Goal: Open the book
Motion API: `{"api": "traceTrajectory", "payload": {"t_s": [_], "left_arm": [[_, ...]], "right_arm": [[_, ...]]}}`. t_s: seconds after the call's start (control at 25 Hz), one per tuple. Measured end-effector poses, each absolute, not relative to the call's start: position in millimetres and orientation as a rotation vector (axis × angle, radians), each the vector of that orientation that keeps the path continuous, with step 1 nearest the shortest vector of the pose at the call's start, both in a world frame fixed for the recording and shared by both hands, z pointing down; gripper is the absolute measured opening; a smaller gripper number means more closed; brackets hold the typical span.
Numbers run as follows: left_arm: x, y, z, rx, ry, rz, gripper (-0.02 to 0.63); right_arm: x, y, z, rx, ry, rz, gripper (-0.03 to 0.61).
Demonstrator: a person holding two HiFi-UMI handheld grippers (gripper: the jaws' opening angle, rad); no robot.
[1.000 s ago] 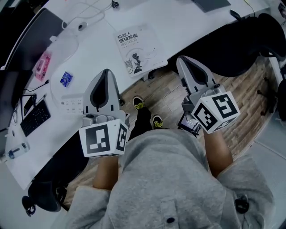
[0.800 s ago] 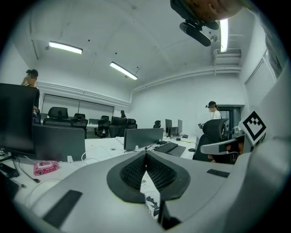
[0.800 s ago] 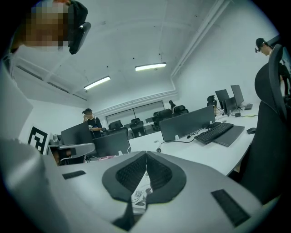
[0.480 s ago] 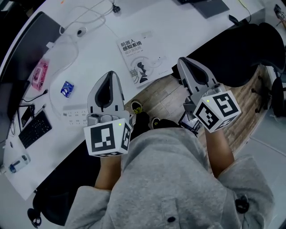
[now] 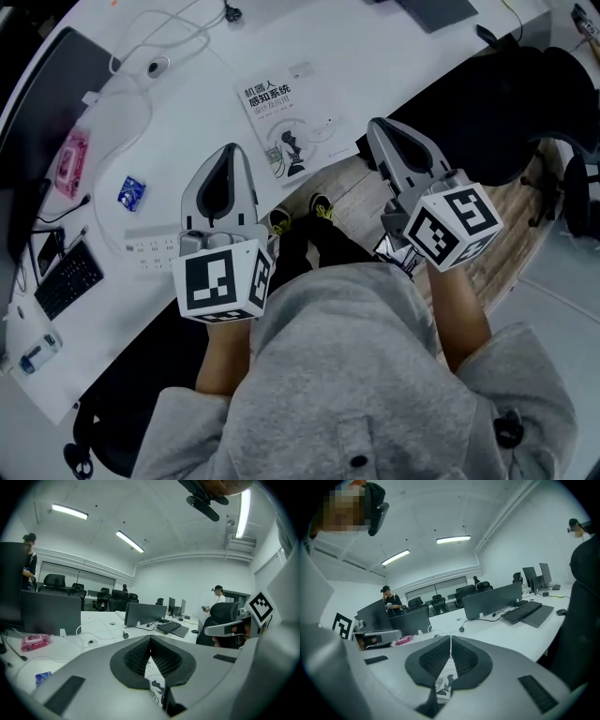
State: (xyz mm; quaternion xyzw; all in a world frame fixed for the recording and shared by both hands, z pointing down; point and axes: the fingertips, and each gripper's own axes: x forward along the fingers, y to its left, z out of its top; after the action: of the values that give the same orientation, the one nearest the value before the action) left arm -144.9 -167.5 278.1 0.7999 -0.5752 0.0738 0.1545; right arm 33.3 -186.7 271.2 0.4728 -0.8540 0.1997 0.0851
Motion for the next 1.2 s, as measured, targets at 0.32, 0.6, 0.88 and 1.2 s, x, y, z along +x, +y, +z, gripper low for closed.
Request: {"api": "traceTrajectory", "payload": {"t_s": [0.32,0.6,0.88,1.2], "left_arm": [[-133,-177,307,2.243,-1.656,0.329,0.005],[-125,-176,348,2.161,-1.606,0.426,0.005],[-128,-169,396,2.05,-1.568,0.495,0.005],[-130,-168,440,1.99,-1.548,0.563,0.005]], "right_arm": [[46,-197,299,1.324,-2.565,0.741,0.032],[54,-195,334,1.236,-2.525,0.861,0.121],[56,-192,374,1.182,-2.484,0.963,0.127],[69,-183,418,1.214,-2.41,1.046,0.129]]}}
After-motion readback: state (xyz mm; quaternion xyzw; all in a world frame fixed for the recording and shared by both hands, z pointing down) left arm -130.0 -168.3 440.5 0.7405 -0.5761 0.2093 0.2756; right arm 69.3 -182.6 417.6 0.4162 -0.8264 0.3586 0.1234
